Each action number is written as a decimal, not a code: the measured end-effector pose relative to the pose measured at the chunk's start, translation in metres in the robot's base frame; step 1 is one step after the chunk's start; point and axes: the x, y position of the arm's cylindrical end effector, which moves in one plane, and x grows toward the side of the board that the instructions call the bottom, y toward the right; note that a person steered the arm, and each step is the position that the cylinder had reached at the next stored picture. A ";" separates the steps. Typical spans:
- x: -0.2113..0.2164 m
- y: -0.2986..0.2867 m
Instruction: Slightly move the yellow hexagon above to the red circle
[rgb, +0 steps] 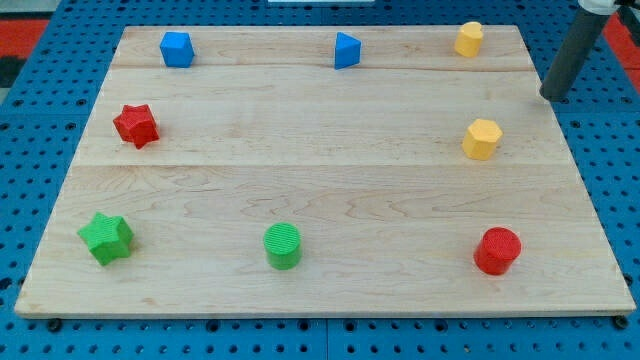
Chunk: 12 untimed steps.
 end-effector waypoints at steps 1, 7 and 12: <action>-0.005 0.000; -0.119 -0.020; 0.097 -0.078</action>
